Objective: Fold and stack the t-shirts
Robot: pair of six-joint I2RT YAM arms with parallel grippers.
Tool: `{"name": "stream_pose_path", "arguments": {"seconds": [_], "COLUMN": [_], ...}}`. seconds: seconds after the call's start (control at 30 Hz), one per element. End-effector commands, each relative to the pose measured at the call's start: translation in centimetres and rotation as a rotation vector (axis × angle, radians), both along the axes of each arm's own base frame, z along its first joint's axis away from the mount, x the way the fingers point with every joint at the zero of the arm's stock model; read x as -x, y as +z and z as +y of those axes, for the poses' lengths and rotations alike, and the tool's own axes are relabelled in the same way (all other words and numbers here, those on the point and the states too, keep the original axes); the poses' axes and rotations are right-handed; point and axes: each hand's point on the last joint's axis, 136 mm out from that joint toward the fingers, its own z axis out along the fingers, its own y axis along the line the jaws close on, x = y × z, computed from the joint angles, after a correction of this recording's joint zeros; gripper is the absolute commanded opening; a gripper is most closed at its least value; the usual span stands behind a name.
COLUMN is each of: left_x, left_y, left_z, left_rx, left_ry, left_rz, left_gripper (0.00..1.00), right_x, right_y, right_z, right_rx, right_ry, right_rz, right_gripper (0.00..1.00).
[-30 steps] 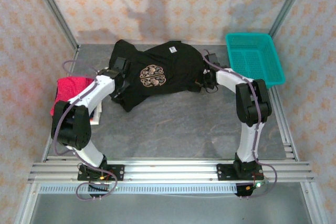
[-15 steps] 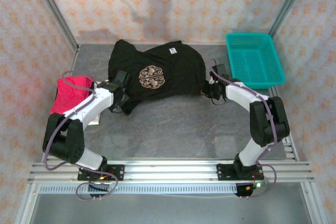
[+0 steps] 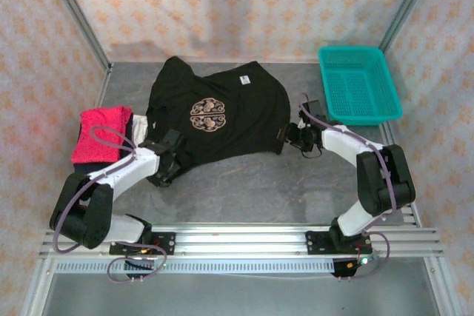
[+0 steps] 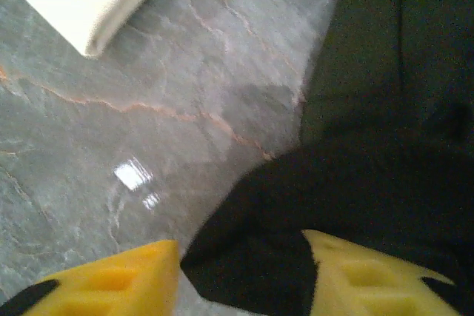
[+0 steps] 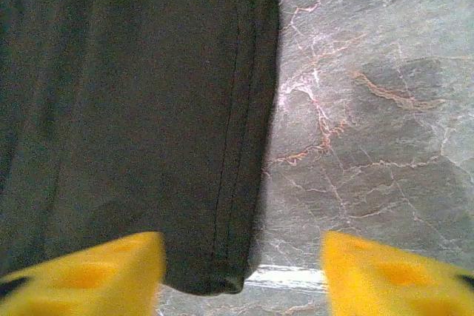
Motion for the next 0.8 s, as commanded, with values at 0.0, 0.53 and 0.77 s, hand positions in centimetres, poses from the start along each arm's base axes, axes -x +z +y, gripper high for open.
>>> {"name": "stream_pose_path", "arguments": {"seconds": [0.0,0.53,0.77], "left_x": [0.1,-1.0,-1.3], "left_y": [1.8,6.9,6.2], "left_z": [0.6,1.7,1.2], "left_rx": [-0.011,-0.02,0.007], "left_ry": [0.061,0.081,0.076], "left_rz": [-0.099,-0.256,-0.246], "left_gripper": [0.7,0.95,0.96], "right_x": [-0.3,-0.4,-0.4], "right_y": [1.5,-2.4,-3.8], "right_z": [-0.6,5.2,4.9], "right_rx": [-0.051,-0.511,-0.485], "right_ry": [-0.145,-0.421,-0.438], "right_rz": [-0.036,0.115,0.129], "right_gripper": [0.72,0.55,0.33]}}
